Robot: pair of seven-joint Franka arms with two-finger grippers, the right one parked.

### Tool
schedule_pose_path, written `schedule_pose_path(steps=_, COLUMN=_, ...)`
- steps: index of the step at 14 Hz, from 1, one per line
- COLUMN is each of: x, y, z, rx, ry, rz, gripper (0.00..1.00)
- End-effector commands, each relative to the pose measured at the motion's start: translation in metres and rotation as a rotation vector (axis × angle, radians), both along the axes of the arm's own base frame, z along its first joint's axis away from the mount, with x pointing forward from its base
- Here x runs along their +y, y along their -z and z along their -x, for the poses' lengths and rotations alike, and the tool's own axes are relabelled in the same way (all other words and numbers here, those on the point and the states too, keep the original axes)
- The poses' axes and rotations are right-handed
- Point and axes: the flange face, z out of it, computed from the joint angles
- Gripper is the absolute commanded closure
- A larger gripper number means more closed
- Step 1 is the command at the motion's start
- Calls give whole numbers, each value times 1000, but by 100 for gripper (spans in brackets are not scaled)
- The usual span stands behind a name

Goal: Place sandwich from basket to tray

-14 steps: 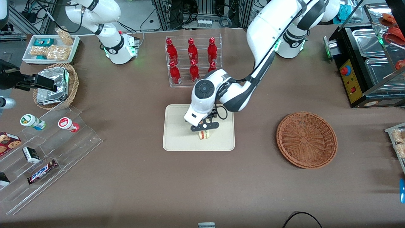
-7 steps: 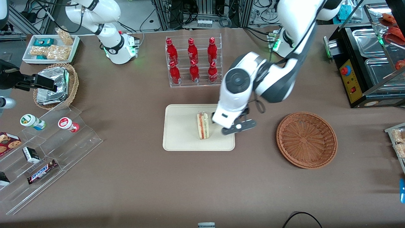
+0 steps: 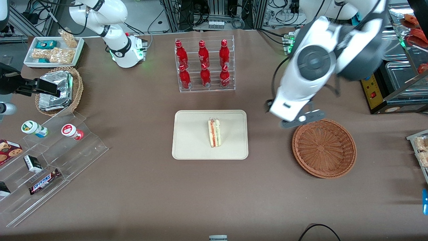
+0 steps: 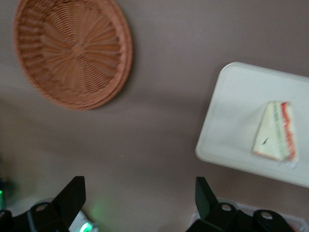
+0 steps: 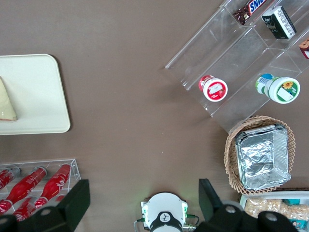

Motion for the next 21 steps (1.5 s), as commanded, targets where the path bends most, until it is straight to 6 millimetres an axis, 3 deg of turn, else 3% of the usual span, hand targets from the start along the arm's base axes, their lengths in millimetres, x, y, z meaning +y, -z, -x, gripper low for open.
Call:
schedule_pose_path(steps=1, x=50, y=-34, z=10, rx=29, ry=75, rz=20, gripper=0)
schedule_pose_path(steps=5, x=138, y=-63, z=15, rx=101, ry=135, rz=51, gripper=0)
schedule_pose_path(steps=8, x=192, y=-73, z=16, rx=125, ry=116, rz=64, gripper=0)
schedule_pose_path(steps=9, x=201, y=-75, z=15, rx=124, ry=119, rz=78, gripper=0)
schedule_pose_path(steps=15, x=185, y=-88, z=13, rx=87, ry=135, rz=82, gripper=0)
schedule_pose_path(steps=18, x=180, y=-110, z=28, rx=59, ry=144, rz=78, gripper=0)
schedule_pose_path(steps=21, x=181, y=-109, z=41, rx=124, ry=139, rz=69, gripper=0)
